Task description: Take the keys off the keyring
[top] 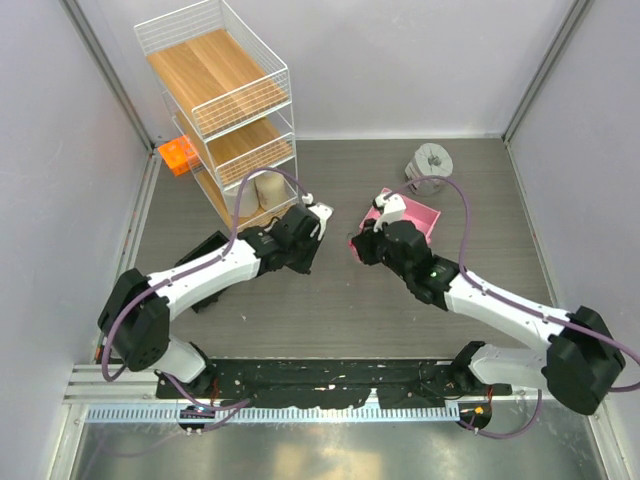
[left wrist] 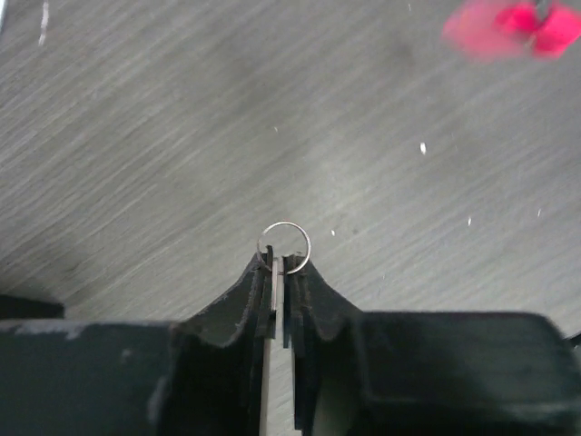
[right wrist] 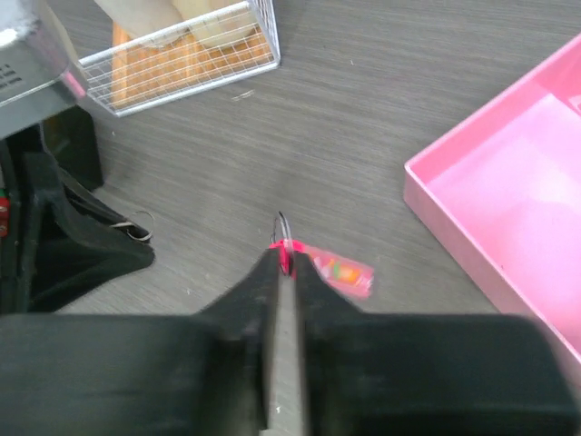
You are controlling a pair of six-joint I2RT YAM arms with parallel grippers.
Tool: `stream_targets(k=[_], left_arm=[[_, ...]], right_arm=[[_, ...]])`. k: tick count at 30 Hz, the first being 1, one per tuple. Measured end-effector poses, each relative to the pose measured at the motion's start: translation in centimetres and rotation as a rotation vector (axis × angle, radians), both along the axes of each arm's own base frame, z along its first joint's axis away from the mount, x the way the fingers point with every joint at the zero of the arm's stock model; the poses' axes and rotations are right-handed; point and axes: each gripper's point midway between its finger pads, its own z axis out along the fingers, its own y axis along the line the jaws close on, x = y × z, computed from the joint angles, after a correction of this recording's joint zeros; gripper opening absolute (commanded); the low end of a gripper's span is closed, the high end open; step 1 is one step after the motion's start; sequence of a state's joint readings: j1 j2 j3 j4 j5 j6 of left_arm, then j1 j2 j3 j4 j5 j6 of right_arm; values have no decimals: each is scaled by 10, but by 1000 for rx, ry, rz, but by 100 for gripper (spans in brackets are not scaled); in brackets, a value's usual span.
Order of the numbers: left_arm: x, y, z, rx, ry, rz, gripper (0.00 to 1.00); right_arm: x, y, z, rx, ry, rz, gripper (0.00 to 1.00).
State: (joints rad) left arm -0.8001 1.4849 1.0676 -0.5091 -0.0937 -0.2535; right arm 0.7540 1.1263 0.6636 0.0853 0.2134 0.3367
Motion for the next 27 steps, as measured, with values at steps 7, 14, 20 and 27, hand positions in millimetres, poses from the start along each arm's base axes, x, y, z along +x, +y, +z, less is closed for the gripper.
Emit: stream_targets(k=[7,14,20,27], left_arm=[[14,2,11,-9,-64,40,100],[0,27,71,-103,-179,87,99],[-17,66,124,-164,-278,204,100],[-49,141,153,-248,-455,392,100]], right_arm=[[23,12,25,72,2,-16,95],[21,-32,73,126,-36,-236,96],[-22,-82,137,165,-166,-257,96],[-85,-142,184,253,-318,-256,96]])
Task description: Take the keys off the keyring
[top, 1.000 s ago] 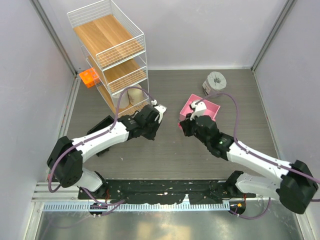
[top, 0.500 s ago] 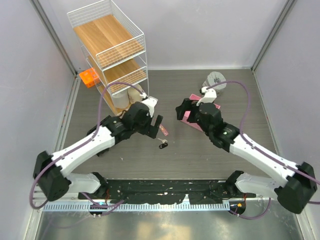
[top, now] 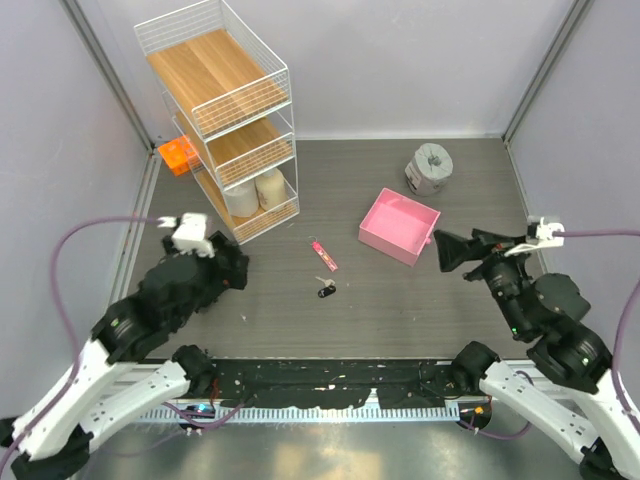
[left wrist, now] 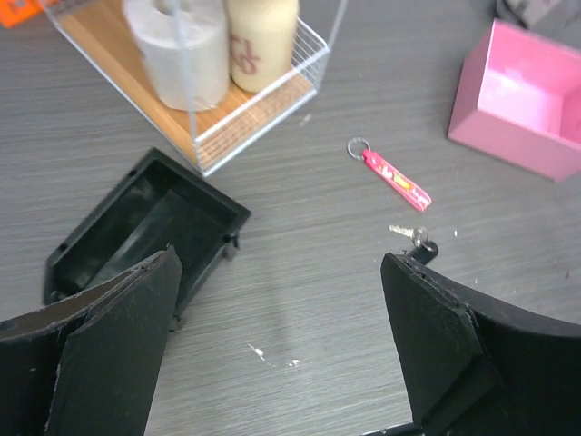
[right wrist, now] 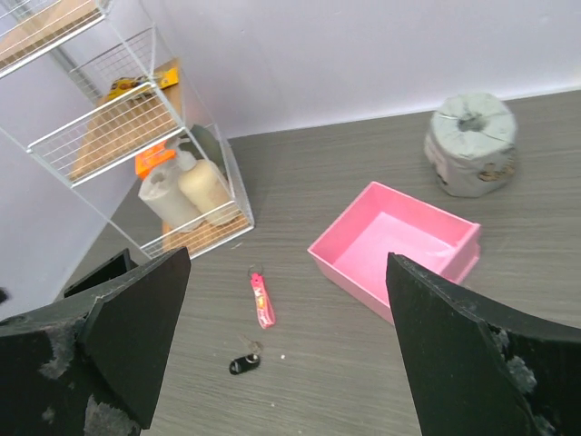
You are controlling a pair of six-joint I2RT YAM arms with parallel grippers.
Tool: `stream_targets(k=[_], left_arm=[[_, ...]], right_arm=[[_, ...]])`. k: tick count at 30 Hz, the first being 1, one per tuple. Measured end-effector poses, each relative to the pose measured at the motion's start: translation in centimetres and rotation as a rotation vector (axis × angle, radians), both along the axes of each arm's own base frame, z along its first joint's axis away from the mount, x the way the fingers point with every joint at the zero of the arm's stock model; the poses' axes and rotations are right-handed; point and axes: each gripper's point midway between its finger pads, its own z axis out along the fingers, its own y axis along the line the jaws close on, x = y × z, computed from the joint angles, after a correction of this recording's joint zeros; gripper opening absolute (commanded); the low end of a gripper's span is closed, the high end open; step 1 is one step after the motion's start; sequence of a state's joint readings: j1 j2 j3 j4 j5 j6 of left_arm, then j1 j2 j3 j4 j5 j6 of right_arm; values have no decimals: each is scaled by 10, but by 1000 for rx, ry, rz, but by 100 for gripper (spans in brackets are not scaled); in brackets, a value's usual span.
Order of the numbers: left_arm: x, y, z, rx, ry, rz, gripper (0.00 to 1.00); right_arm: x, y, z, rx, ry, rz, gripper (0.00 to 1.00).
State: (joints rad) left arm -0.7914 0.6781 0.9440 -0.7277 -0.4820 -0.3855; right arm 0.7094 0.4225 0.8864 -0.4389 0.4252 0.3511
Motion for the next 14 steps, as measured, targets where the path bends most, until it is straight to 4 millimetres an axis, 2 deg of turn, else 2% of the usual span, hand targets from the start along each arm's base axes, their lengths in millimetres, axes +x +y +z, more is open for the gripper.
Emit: stream_targets(k=[3,5,10,14], left_arm=[[-16,29,15,-61,-91,52,100],[-24,43,28,-105,-149,78,100],[-31,61,34,-104,-191,110,99],[-34,68,35,-98,-211,122,100]], right_arm=[[-13,-20,1,-11,12,-43,96],[-18,-32,-7,-38,40,-73,95],[-31,-52,-27,-87,93,-122,95],[-38,-64,-31,-93,97,-150,95]])
